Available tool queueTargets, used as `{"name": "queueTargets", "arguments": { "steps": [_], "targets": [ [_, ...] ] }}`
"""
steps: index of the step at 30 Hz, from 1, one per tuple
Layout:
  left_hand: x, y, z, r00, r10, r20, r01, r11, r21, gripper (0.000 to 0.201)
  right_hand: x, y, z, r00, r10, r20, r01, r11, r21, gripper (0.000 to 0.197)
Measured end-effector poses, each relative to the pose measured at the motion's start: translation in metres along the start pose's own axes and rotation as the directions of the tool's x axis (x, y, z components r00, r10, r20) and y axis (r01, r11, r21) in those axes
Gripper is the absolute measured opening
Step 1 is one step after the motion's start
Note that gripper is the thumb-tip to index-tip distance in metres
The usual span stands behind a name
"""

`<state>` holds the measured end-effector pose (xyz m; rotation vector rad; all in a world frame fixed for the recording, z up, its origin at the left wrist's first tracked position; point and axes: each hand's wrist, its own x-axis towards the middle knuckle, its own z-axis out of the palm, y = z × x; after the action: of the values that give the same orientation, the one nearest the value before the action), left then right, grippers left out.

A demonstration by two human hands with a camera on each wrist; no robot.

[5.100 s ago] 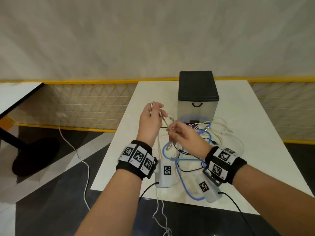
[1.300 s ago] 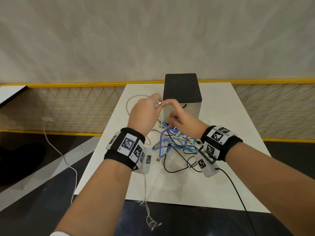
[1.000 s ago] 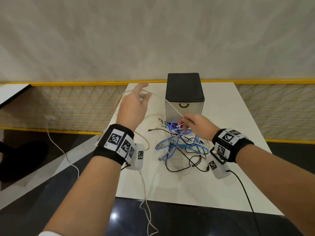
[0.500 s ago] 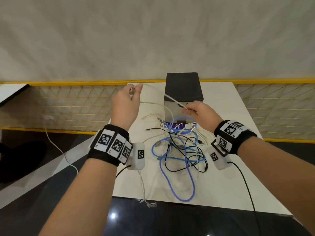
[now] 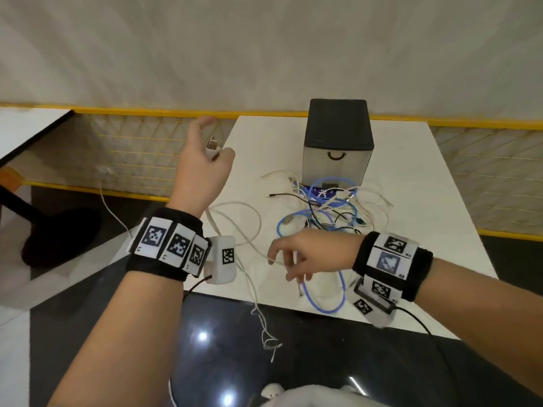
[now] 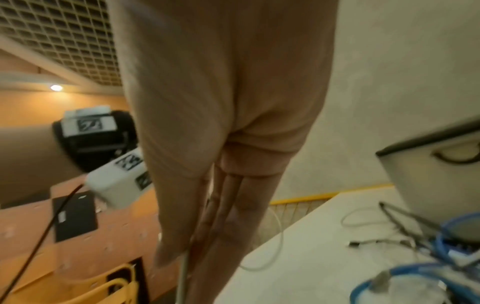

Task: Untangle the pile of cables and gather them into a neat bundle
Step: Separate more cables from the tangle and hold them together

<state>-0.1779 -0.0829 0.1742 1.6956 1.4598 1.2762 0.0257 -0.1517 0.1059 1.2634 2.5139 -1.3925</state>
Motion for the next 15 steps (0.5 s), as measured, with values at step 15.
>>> {"name": "queueTargets", "arguments": {
  "steps": [15],
  "targets": [
    [-0.057, 0.02, -0.001, 0.932, 0.061, 0.358, 0.036, 0.965, -0.259, 0.019, 0.037, -0.057, 0.016, 0.942, -0.134, -0.308, 0.195, 0.965, 0.177, 0.035]
  ]
}}
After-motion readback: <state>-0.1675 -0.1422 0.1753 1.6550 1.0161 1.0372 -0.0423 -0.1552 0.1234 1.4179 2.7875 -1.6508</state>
